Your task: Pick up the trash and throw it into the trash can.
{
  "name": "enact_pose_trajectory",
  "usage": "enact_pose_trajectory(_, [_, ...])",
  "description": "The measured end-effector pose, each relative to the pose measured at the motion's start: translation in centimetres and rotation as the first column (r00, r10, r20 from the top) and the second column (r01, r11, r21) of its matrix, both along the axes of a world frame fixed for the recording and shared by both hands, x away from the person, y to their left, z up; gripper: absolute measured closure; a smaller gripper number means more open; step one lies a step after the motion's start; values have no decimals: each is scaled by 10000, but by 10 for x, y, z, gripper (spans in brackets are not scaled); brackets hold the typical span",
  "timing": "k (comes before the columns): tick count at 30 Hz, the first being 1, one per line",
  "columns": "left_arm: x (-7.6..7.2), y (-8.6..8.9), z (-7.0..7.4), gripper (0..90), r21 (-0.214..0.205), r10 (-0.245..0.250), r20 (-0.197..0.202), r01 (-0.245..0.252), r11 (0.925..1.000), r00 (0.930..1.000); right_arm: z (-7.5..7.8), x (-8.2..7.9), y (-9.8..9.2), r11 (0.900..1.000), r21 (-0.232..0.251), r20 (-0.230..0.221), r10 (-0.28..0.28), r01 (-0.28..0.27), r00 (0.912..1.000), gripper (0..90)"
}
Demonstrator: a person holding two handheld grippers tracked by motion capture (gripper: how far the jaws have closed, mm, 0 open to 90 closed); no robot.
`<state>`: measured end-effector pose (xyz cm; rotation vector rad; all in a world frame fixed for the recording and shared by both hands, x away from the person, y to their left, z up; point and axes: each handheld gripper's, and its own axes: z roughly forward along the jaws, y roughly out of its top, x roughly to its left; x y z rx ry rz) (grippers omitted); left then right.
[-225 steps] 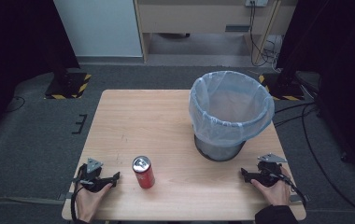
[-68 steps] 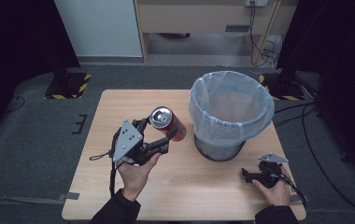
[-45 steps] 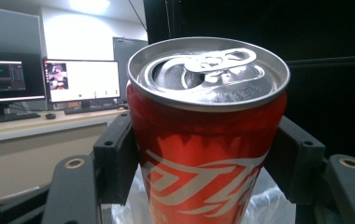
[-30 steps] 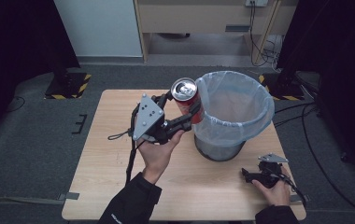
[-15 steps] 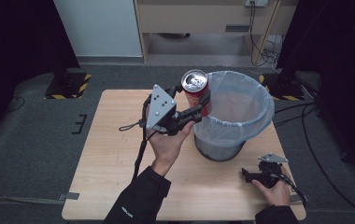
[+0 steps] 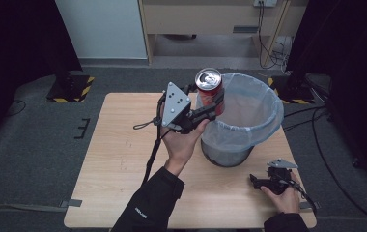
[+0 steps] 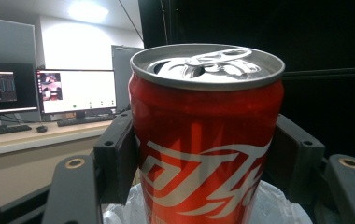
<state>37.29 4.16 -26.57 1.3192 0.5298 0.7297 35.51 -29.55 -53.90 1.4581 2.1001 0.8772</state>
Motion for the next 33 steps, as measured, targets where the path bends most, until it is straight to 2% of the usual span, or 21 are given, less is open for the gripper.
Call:
enact_pose_trajectory(3, [3,-5,-3,333,8,-78,-194,78,10000,9998,0,0,0,10000,2,-1,-3,3,10000,4])
enact_pose_trajectory(5, [6,-7,-4,333,66,-22,-110,23,10000,9999,0,0,0,10000,0,-3,-1,1,10000,4])
enact_pose_trajectory(6, [6,-9,-5,333,30,-112,-237,112,9999,9997,0,0,0,10000,1,0,-1,1,10000,4])
enact_pose_trajectory(17, [18,-25,-23,333,395,-288,-585,311,9987,9979,0,0,0,10000,3,1,6,-6,10000,4])
enact_pose_trajectory(33, [27,-26,-61,332,839,-493,-1505,625,9945,9874,0,0,0,10000,32,-52,-18,18,10000,4])
